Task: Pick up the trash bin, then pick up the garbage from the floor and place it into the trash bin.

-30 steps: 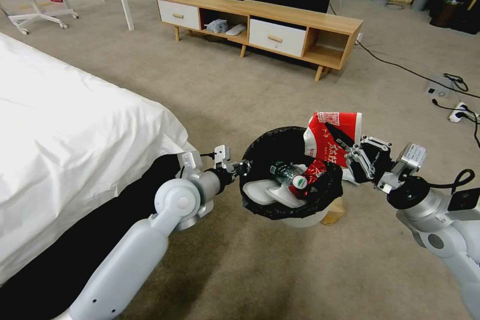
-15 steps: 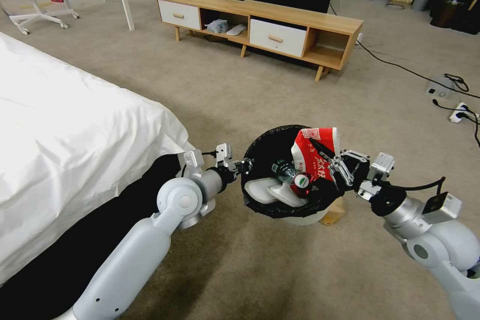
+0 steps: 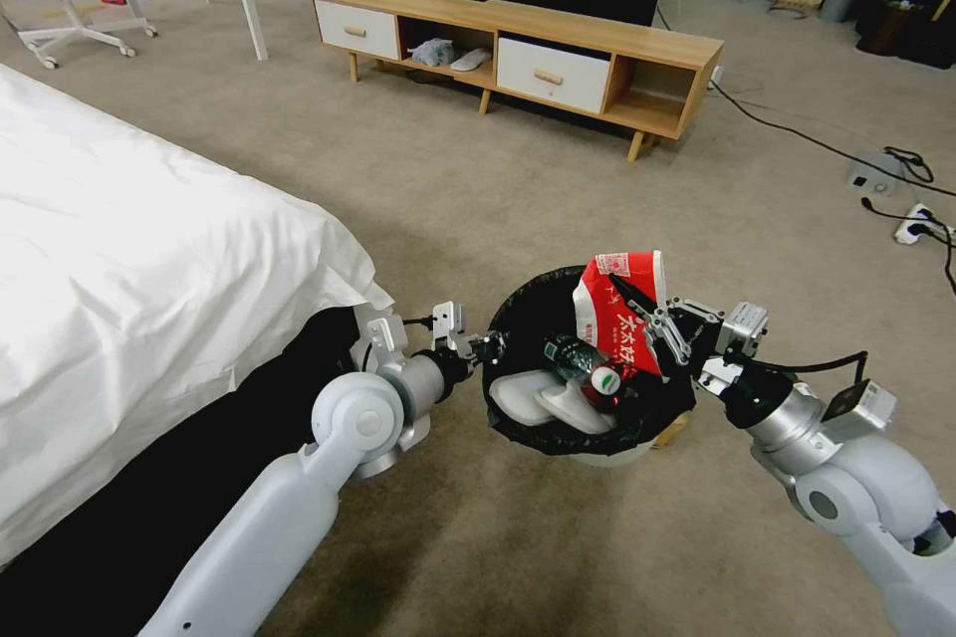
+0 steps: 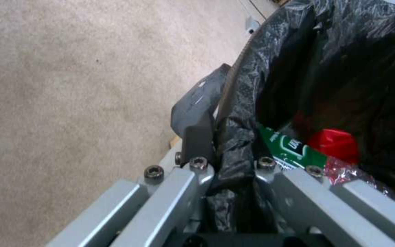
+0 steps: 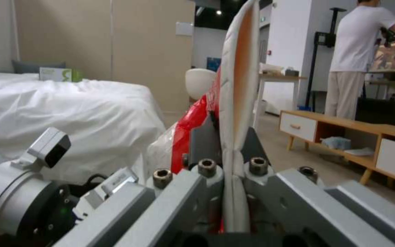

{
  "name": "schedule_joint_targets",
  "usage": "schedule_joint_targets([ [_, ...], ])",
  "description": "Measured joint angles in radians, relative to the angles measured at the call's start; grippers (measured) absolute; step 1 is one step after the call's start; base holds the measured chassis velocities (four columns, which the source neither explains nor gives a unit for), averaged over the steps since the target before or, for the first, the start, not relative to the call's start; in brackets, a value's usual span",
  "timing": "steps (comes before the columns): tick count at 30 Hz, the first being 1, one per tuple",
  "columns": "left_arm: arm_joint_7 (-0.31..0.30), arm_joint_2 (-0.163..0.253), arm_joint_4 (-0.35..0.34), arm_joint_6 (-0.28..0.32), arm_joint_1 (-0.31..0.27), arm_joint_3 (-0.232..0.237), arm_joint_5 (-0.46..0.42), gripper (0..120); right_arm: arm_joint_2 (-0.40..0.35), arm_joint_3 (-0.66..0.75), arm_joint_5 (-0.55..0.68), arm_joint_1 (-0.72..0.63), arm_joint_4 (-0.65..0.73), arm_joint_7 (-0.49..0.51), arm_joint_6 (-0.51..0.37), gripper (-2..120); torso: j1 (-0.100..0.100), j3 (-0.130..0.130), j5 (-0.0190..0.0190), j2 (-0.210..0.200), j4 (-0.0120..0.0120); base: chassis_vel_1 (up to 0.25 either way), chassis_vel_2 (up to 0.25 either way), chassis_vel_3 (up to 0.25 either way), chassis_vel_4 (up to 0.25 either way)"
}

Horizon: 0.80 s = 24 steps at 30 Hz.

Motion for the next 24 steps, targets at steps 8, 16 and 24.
schedule_joint_targets([
  [8,0.005,-0.002,0.003,0.0,0.01,0.001,0.012,3,0.0,-0.001,0.0,0.001,-0.005,-0.001,0.001,0,0.0,0.0,0.0,0.0,0.0,0.0,0.0,0.0,0.0],
  [16,0.007,-0.013,0.019,0.0,0.0,0.022,0.017,3,0.004,-0.003,0.0,0.007,-0.004,-0.007,0.004,0,0.0,0.0,0.0001,0.0,-0.0001,0.0,0.0,0.0,0.0],
  [24,0.008,-0.018,0.023,0.0,-0.008,0.031,0.018,3,0.009,-0.011,-0.005,0.009,-0.011,-0.009,0.005,0,0.0,0.0,0.0001,0.0,0.0,0.0,0.0,0.0,0.0],
])
